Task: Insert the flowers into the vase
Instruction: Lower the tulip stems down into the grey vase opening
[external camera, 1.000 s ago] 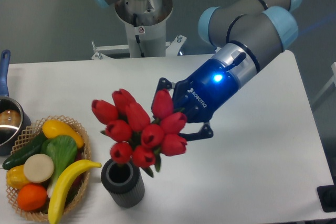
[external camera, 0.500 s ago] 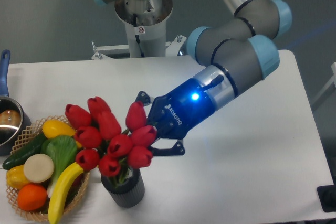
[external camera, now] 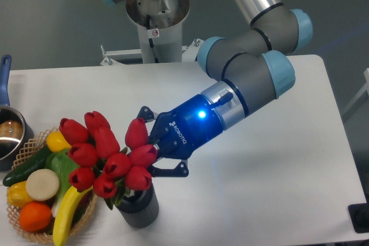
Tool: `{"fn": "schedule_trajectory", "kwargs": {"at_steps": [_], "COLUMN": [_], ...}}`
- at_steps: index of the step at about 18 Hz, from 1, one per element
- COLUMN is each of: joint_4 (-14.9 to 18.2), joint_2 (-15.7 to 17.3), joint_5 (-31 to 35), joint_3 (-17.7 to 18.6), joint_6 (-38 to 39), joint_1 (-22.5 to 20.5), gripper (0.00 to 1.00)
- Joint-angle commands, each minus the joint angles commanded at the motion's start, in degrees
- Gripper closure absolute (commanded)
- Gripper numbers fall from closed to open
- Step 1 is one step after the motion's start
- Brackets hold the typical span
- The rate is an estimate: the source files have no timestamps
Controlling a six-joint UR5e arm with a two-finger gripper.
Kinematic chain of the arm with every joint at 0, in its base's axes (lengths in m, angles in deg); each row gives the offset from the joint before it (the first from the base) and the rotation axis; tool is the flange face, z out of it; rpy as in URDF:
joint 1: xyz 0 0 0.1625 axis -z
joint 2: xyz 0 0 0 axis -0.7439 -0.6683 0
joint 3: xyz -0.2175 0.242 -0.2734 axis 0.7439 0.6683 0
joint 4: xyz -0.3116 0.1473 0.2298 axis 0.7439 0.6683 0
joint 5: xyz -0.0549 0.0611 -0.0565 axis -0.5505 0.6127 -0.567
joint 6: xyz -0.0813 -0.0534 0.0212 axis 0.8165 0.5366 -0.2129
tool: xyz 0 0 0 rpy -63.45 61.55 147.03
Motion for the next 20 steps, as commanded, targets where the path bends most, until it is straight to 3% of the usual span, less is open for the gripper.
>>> {"fn": "schedule_trajectory", "kwargs": {"at_steps": [11,17,20], "joint_4": [-0.1,-0.1,-0.1], "joint_2": [-0.3,-0.5,-1.0], "joint_5": [0.9,1.9,4.0], "joint_3": [8.6,13.5,15.0], "joint_6": [-4.1,-10.0,-12.4], "joint_1": [0.7,1.6,2.7], "gripper": [0.95,0.84,0.71]}}
